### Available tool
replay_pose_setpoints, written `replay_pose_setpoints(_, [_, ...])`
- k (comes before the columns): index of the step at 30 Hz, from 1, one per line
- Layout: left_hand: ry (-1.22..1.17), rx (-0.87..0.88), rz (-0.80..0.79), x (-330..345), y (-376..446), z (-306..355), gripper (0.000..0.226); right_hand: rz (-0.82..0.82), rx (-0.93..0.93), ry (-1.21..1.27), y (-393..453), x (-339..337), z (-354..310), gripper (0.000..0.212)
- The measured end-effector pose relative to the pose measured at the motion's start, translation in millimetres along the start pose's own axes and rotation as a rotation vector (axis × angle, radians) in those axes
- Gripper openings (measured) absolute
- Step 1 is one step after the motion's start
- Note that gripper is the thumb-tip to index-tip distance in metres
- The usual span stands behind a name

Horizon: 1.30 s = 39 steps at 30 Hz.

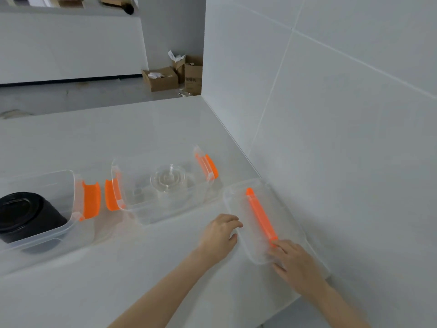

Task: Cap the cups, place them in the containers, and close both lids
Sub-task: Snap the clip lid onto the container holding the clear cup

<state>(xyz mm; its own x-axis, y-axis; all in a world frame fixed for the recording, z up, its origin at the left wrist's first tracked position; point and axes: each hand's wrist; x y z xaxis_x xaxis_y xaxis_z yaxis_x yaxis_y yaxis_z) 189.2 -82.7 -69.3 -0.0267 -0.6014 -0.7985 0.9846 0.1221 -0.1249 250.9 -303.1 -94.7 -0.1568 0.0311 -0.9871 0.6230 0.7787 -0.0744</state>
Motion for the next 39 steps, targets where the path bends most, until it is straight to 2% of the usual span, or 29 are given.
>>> replay_pose_setpoints(1, [0.014, -0.007, -0.014, 2.2, 3.2, 1.1, 0.041, 0.003, -0.025, -0.01, 0.0, 0.3, 1.4, 0.014])
replay_pose_setpoints(2, [0.026, -0.016, -0.026, 3.5, 5.5, 2.1, 0.042, 0.009, -0.03, -0.025, -1.1, 0.0, 3.8, 0.011])
replay_pose_setpoints(6, [0.046, -0.038, -0.051, 1.5, 10.1, -0.3, 0.044, 0.053, -0.101, -0.025, -1.2, -9.5, 9.8, 0.024])
replay_pose_setpoints(10, [0.029, -0.027, -0.044, -4.2, 13.1, 0.5, 0.043, 0.404, -0.198, -0.009, 5.1, -42.6, 1.6, 0.052])
replay_pose_setpoints(13, [-0.071, 0.008, 0.072, -16.4, 14.6, 8.7, 0.046, 0.564, -0.216, -0.004, 12.4, -74.1, -7.7, 0.054])
replay_pose_setpoints(16, [-0.229, 0.048, 0.208, -39.6, 11.5, 22.5, 0.055, 0.641, -0.12, 0.209, 18.7, -117.4, -13.7, 0.051])
replay_pose_setpoints(19, [-0.405, -0.041, 0.322, -66.0, 4.0, 25.1, 0.058, 0.733, 0.016, 0.527, 24.0, -173.3, -27.9, 0.023])
replay_pose_setpoints(21, [-0.513, -0.121, 0.375, -83.2, -3.8, 20.7, 0.055, 0.839, -0.01, 0.761, 32.5, -204.3, -32.8, 0.007])
replay_pose_setpoints(23, [-0.655, -0.222, 0.422, -100.3, -13.5, 15.7, 0.052, 0.888, -0.073, 0.972, 46.9, -228.0, -36.9, 0.011])
replay_pose_setpoints(24, [-0.735, -0.279, 0.44, -108.2, -18.0, 12.3, 0.052, 0.892, -0.098, 1.073, 56.0, -236.0, -39.0, 0.007])
replay_pose_setpoints(26, [-0.814, -0.315, 0.46, -123.1, -26.9, 4.4, 0.04, 0.858, -0.09, 1.252, 78.3, -239.9, -43.9, 0.019])
replay_pose_setpoints(28, [-0.841, -0.307, 0.506, -137.3, -35.3, -2.7, 0.028, 0.817, 0.009, 1.391, 106.1, -230.0, -47.2, 0.024])
replay_pose_setpoints(30, [-0.901, -0.343, 0.608, -150.7, -42.6, -15.2, 0.02, 0.736, 0.104, 1.509, 136.3, -211.7, -54.9, 0.013])
replay_pose_setpoints(31, [-0.879, -0.365, 0.662, -158.2, -46.7, -23.4, 0.016, 0.684, 0.159, 1.578, 152.4, -202.0, -61.3, 0.005])
replay_pose_setpoints(34, [-0.768, -0.48, 0.78, -173.5, -55.6, -48.3, 0.016, 0.505, 0.305, 1.679, 193.4, -173.3, -79.2, 0.008])
replay_pose_setpoints(36, [-0.66, -0.588, 0.814, -179.3, -59.0, -63.7, 0.024, 0.407, 0.315, 1.586, 215.7, -153.1, -92.3, 0.009])
replay_pose_setpoints(39, [-0.427, -0.694, 0.799, -180.0, -58.9, -82.7, 0.037, 0.403, 0.25, 1.176, 241.0, -125.0, -105.3, 0.02])
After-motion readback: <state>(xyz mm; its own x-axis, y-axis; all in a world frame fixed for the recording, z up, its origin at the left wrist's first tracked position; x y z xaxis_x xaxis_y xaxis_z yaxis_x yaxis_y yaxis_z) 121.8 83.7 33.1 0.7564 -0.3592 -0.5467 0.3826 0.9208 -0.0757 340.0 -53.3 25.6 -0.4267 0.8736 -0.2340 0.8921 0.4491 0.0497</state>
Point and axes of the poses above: each hand's wrist, its own y-axis towards the middle knuckle, its own x-axis out of the palm, z = x × y, and after that the axes turned 3 degrees about -x, right-handed
